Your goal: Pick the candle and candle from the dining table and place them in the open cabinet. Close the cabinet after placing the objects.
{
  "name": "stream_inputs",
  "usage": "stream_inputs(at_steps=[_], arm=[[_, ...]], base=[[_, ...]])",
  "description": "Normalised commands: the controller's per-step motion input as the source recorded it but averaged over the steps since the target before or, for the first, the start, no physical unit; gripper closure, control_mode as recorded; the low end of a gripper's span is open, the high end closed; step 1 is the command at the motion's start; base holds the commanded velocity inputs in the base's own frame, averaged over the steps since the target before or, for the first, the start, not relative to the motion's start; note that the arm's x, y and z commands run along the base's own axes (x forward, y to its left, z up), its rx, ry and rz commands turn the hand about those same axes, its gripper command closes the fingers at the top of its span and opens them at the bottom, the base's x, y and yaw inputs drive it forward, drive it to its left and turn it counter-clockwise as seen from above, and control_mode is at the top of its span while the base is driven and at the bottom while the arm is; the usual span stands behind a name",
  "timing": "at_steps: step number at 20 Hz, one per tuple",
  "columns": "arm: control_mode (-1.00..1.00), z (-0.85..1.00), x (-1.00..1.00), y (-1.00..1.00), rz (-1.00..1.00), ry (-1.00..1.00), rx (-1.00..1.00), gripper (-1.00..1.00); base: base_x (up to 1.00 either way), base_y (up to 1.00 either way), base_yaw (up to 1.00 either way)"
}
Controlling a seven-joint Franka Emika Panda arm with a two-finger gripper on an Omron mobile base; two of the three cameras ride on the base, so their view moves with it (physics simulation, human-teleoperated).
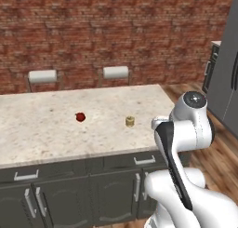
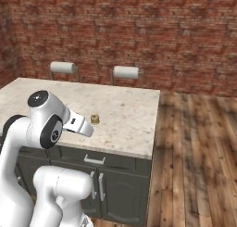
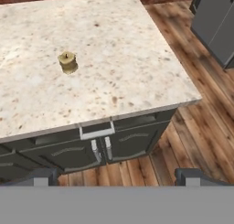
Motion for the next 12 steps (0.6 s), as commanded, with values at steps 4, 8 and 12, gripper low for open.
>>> stream_inputs(at_steps=[4,8,12], arm=[[1.0,0.0,0.0,0.0,0.0,0.0,0.0,-1.0],[1.0,0.0,0.0,0.0,0.0,0.0,0.0,-1.0],[1.0,0.0,0.0,0.0,0.0,0.0,0.0,-1.0]], base=[[0.36,0.0,0.0],[0.35,0.0,0.0],[0.28,0.0,0.0]])
